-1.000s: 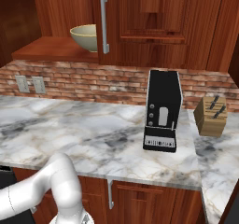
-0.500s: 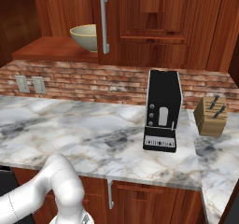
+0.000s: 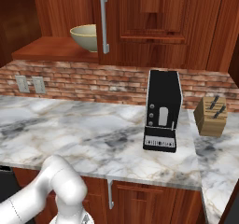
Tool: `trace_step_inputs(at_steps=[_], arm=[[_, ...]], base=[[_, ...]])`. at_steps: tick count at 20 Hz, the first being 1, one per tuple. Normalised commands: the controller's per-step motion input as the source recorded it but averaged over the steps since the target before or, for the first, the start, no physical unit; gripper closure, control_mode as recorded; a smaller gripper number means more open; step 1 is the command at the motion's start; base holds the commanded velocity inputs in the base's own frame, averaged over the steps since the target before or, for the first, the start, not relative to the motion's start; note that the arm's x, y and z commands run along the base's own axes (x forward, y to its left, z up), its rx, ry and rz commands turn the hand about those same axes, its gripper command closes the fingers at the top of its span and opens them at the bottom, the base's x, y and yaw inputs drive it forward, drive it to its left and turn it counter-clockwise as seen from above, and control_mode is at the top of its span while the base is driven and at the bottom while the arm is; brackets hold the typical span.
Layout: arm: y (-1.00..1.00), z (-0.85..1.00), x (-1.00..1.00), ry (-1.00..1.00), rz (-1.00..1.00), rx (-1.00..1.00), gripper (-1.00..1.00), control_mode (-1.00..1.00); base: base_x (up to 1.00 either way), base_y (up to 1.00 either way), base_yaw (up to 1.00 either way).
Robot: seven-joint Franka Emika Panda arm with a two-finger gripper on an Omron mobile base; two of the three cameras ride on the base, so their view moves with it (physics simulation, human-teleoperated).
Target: Pick the mug and place it in the sink. Pick the bowl and place it in the open cabinet and then close the cabinet.
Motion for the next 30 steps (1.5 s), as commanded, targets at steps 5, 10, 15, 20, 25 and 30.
trace_step_inputs(at_steps=[5, 10, 15, 20, 25, 30], arm=[[-0.66, 0.00, -0.29, -0.17, -0.03, 0.08, -1.00, -1.00], [-0.87, 0.00, -0.17, -0.14, -0.05, 0.11, -1.00, -1.00], [-0.99, 0.12, 0.19, -0.01, 0.00, 0.14, -1.00, -1.00], [-0.86, 0.39, 0.54, 0.01, 0.00, 0.13, -1.00, -1.00], [-0.77, 0.41, 0.62, 0.13, 0.03, 0.15, -1.00, -1.00], [-0.77, 0.25, 0.53, 0.18, 0.09, 0.15, -1.00, -1.00]], base=[[0.00, 0.00, 0.00], [0.00, 0.00, 0.00], [0.00, 0.00, 0.00], [0.00, 0.00, 0.00], [0.00, 0.00, 0.00], [0.00, 0.00, 0.00]])
